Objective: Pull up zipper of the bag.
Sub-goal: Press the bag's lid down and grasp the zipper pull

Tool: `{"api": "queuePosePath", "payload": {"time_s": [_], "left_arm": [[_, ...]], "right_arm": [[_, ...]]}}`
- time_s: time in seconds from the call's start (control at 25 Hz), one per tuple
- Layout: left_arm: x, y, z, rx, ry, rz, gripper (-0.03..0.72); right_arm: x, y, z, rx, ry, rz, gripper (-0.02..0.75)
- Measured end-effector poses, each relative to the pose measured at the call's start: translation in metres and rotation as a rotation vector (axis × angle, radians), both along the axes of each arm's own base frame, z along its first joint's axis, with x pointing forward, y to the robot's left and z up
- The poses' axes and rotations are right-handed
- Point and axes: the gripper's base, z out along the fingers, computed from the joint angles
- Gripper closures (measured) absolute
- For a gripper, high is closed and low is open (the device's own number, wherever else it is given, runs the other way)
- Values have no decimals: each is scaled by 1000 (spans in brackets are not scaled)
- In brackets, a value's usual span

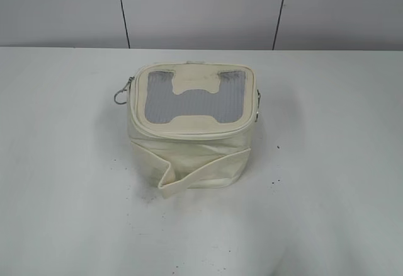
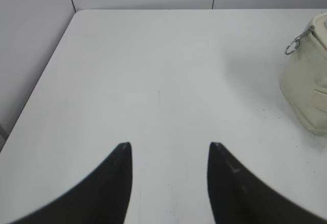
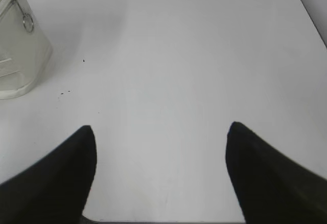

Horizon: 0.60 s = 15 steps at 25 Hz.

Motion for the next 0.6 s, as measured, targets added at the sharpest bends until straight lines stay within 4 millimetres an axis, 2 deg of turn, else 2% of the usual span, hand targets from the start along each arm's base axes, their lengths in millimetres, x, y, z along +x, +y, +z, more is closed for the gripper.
{"api": "queuePosePath", "payload": {"time_s": [0.28, 0.48, 0.6], "left_arm": [[3, -3, 0, -29, 16, -21, 321], [18, -13, 3, -128, 91, -83, 321], [34, -17, 6, -167, 129, -104, 321]], "right_arm": [[4, 0, 0, 0, 21, 0, 150], [31, 1, 1, -4, 177, 5, 150], [49, 3, 8, -10, 189, 49, 150]]}}
